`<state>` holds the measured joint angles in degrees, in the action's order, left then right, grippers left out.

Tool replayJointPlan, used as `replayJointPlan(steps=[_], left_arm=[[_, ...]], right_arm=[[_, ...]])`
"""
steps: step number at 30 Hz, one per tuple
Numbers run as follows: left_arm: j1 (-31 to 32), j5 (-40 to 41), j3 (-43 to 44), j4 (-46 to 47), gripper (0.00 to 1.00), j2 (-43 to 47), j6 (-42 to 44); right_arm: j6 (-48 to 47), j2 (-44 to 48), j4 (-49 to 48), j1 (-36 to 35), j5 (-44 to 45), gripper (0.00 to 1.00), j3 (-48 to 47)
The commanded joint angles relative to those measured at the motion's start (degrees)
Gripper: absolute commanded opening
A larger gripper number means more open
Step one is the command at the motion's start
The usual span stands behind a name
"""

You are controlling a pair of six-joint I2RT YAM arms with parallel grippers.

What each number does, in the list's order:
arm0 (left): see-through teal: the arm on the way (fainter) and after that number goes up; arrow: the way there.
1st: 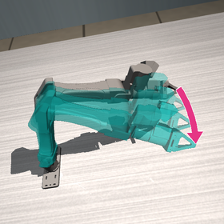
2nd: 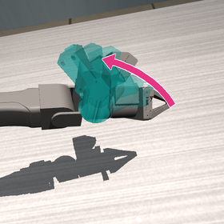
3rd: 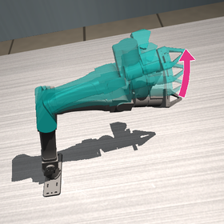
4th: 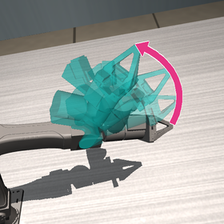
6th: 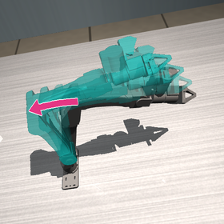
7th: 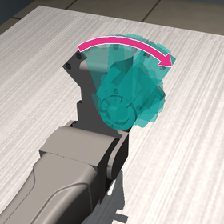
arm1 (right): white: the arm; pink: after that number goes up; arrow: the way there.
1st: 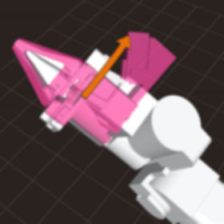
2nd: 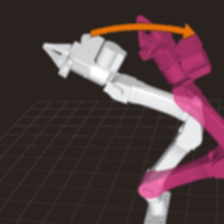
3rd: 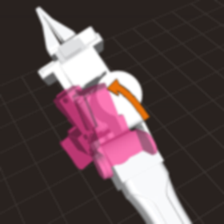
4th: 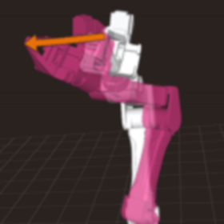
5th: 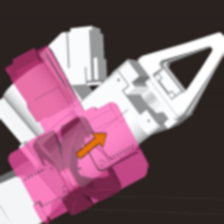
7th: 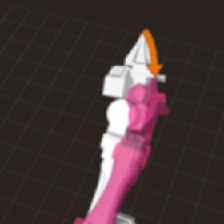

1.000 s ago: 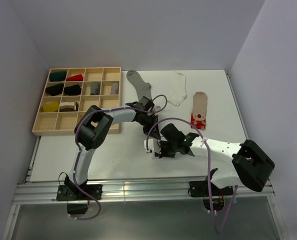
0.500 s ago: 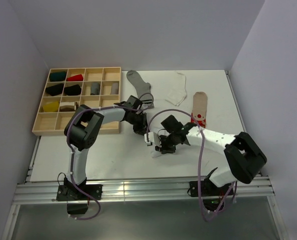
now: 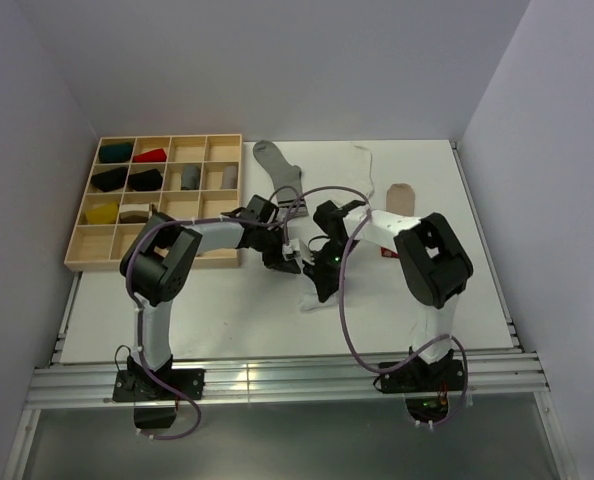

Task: Roll the socks
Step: Roll the sock at the center of the board.

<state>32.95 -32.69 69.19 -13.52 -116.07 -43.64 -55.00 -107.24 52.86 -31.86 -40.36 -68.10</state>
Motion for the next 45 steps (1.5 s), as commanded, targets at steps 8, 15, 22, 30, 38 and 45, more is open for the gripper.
replayJointPlan(steps=[8,15,22,30,38,45], left_arm=[[-1.3,7.2,-7.7,10.9,0.04,3.7,-3.6],[-1.0,8.7,-13.1,20.9,0.17,7.2,-7.4],[-1.0,12.6,-20.1,30.0,0.35,13.8,-10.2],[-0.2,23.9,-39.4,47.5,0.34,30.7,-15.3],[9.7,31.6,-46.5,48.9,0.4,48.6,9.4],[16.0,30.1,-37.5,36.6,0.43,44.9,26.7]], right_arm=[[1.2,-12.9,12.2,1.9,1.9,0.15,-10.1],[1.6,-17.8,15.8,2.2,1.1,0.15,-15.8],[1.3,-19.5,16.4,2.5,0.4,0.14,-16.5],[1.4,-19.7,16.5,3.4,-0.2,0.14,-16.5],[1.2,-20.0,17.0,3.8,-0.8,0.14,-16.6],[1.0,-20.7,17.8,4.1,-1.2,0.14,-17.3]])
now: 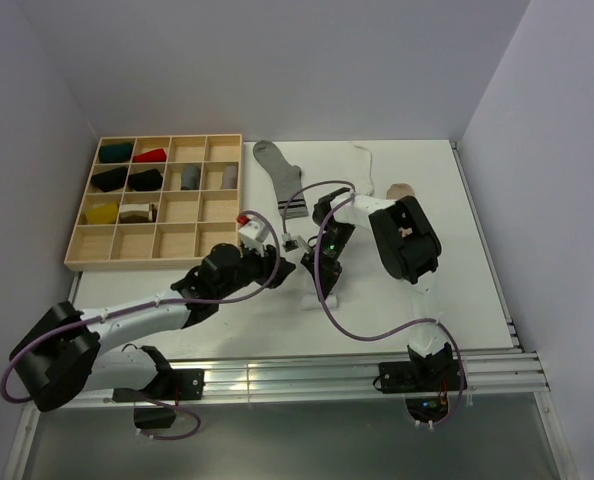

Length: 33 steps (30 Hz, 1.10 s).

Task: Roll the socks
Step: Roll the sock at the center of the board.

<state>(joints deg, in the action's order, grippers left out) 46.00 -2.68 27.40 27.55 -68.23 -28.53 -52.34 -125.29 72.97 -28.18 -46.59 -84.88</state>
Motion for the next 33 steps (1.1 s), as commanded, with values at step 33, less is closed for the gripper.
replayJointPlan(steps=[33], left_arm=[[10.5,-10.6,20.2,-13.3,0.46,-26.1,21.2]], right_arm=[[-2.7,-6.1,2.0,2.7,3.0,0.14,-3.8]])
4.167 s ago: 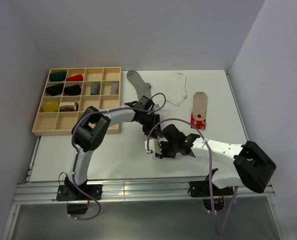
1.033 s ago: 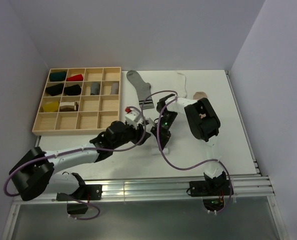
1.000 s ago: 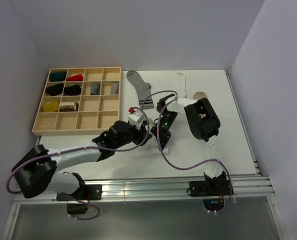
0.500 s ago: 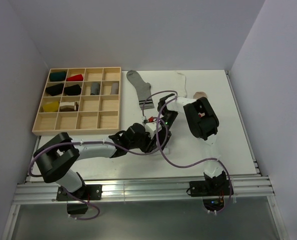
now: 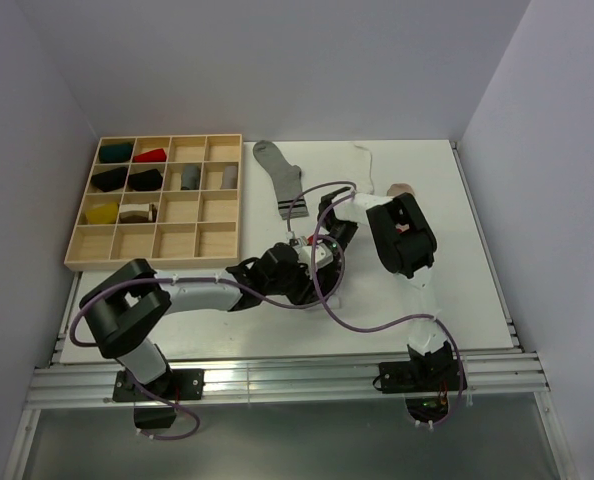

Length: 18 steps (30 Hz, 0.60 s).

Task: Roll the socks
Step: Roll the sock at the center of the board.

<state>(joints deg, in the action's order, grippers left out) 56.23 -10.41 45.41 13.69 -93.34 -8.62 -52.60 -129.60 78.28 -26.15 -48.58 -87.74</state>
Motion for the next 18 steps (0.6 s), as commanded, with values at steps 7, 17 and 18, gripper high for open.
replayJointPlan(steps=[7,17,18], left_arm=[[0.3,-4.0,3.3,-0.6,0.42,-4.1,1.7],[0.3,-3.7,4.9,-4.0,0.17,-7.0,1.1],[0.3,-3.9,5.7,-4.5,0.13,-7.6,0.9]], right_arm=[[-2.5,-2.1,-3.0,0.7,5.0,0.14,-1.1],[-0.9,-1.3,-4.8,1.0,5.2,0.21,-1.0],[-0.5,-0.8,-5.3,1.2,5.1,0.23,-0.8]])
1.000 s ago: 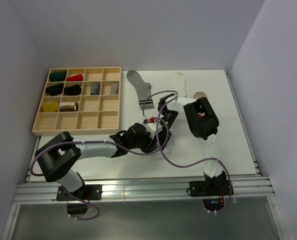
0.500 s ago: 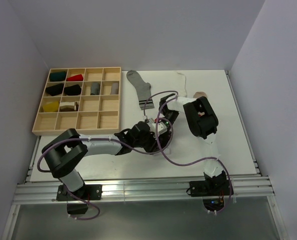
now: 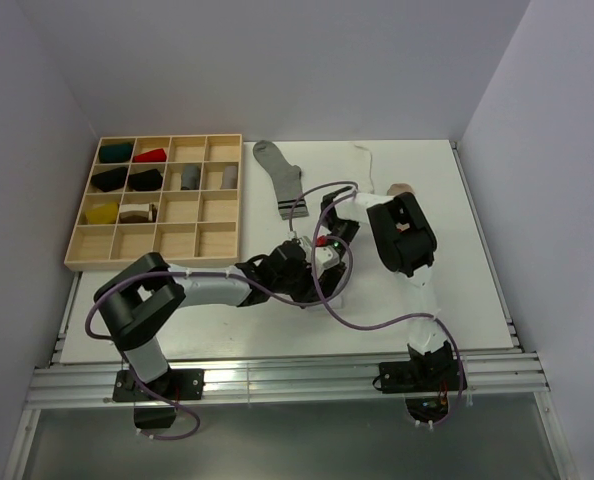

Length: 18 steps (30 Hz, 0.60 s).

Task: Roll the socks
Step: Roll the sock at the center of the board.

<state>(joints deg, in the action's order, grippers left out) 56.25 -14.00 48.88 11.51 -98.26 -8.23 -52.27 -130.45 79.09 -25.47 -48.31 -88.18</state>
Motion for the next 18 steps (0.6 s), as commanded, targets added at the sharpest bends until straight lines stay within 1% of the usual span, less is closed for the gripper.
replayJointPlan(steps=[1,2,3,4,5,7,8,15,18], left_arm=[[0.3,-0.7,2.7,-3.7,0.1,-3.2,0.3],[0.3,-1.1,3.2,-4.1,0.07,-4.3,-0.1],[0.2,-1.8,4.1,-4.6,0.03,-4.8,-0.4],[0.3,-1.8,4.6,-5.7,0.0,-5.3,-0.6],[0.3,-1.9,5.0,-6.2,0.0,-6.1,-0.9],[0.3,-2.1,6.3,-7.4,0.0,-7.0,-1.3],[0.3,-2.5,6.5,-7.8,0.0,-7.5,-1.8],[0.2,-2.0,8.4,-10.4,0.0,-9.1,-4.2],[0.2,-1.7,8.9,-10.7,0.0,-9.7,-5.7]], right_arm=[[-0.6,0.5,-7.1,0.5,4.9,0.25,0.2],[-0.2,0.9,-7.9,0.6,5.2,0.28,0.5],[0.8,1.9,-8.8,0.8,5.3,0.34,0.8],[0.9,2.5,-9.7,1.0,5.3,0.37,1.5],[0.8,2.8,-9.8,1.1,4.9,0.42,1.6],[1.1,4.0,-10.6,1.7,4.7,0.45,1.7],[1.1,4.4,-10.8,1.9,4.5,0.48,1.8],[0.8,7.6,-11.0,4.4,2.4,0.53,1.3],[3.6,9.3,-13.7,5.8,1.8,0.53,1.5]])
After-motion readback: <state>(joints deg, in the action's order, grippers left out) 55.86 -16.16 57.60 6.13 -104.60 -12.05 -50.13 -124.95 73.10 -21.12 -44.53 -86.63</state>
